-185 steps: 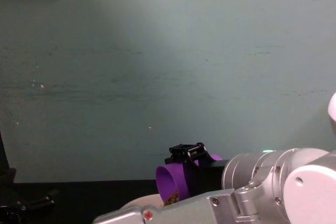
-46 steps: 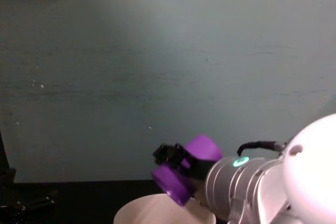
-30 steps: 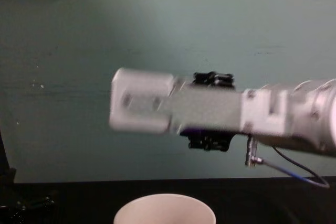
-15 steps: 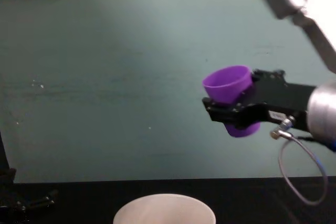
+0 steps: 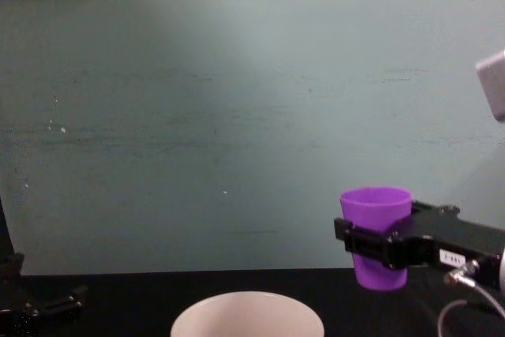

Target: Pick up the cup and pour the mung beans from the cup into the bowl.

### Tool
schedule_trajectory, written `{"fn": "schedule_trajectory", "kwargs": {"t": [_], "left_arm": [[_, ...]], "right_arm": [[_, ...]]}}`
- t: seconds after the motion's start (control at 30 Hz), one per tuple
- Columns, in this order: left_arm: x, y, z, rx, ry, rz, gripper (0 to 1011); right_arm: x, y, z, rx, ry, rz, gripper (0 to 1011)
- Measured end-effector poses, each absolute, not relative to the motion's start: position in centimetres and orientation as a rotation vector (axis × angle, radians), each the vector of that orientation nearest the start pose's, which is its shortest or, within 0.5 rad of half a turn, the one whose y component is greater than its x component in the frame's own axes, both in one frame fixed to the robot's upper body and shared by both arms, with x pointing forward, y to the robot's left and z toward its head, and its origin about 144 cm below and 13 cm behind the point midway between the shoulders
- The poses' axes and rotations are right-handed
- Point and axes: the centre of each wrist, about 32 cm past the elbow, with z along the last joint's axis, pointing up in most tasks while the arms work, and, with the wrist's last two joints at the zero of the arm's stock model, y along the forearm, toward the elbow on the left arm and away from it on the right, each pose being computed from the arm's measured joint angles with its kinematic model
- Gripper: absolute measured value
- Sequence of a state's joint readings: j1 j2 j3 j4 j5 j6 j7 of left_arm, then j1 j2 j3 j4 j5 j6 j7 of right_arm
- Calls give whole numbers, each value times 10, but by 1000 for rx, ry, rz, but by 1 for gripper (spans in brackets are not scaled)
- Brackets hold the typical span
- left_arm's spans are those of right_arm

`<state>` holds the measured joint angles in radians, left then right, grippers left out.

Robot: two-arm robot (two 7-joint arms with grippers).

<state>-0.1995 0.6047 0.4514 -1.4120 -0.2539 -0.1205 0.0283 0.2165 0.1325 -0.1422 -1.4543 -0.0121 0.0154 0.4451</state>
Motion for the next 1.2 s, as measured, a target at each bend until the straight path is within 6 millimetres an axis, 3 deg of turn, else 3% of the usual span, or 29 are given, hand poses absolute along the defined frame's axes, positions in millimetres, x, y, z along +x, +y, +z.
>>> {"fn": "schedule_trajectory", "kwargs": {"t": [0.47,1.2], "left_arm": [[489,310,1140,305,-285,1248,1000],[489,310,1140,304,-285,1248,1000]], "right_arm": [[521,-235,1150,-84,-68,-991,729],[521,-235,1150,-91,-68,-985,729]]}}
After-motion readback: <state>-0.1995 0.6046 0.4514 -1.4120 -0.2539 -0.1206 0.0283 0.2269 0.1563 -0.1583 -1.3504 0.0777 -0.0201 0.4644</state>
